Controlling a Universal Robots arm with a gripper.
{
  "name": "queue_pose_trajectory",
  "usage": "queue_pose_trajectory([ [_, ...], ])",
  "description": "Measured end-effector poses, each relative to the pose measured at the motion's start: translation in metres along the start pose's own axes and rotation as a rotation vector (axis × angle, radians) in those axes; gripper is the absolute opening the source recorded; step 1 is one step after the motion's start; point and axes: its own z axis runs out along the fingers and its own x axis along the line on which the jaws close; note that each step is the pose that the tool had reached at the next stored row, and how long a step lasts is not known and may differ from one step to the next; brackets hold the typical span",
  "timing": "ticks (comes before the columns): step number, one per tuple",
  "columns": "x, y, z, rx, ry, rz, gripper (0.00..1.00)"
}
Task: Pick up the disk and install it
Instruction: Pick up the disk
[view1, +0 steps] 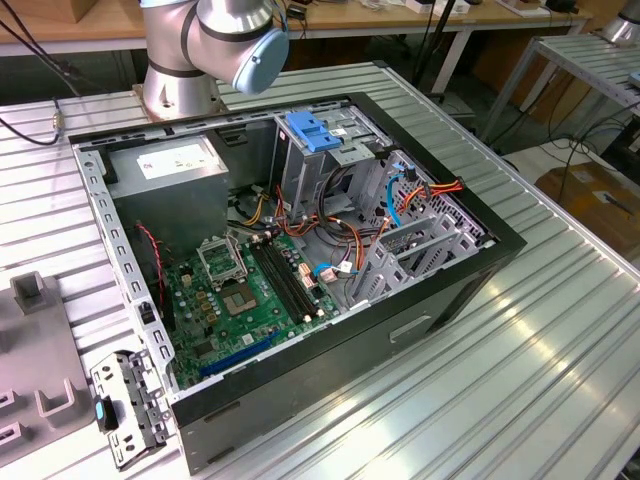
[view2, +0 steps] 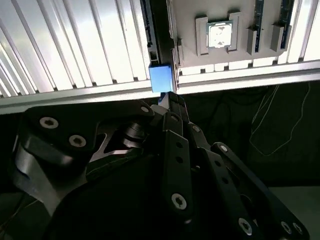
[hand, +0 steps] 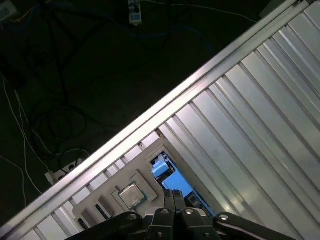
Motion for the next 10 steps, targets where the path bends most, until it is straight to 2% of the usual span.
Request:
queue_pose_trajectory([
  [2, 0.0000, 0.0000, 0.0000, -0.0003, 0.0022, -0.048, 0.11],
  [4, 0.0000, 0.0001, 0.0000, -0.0005, 0.0035, -0.079, 0.11],
  [8, 0.0000, 0.0000, 0.0000, -0.0012, 0.0083, -0.183, 0.11],
  [10, 0.0000, 0.0001, 0.0001, -0.0014, 0.0099, -0.221, 0.11],
])
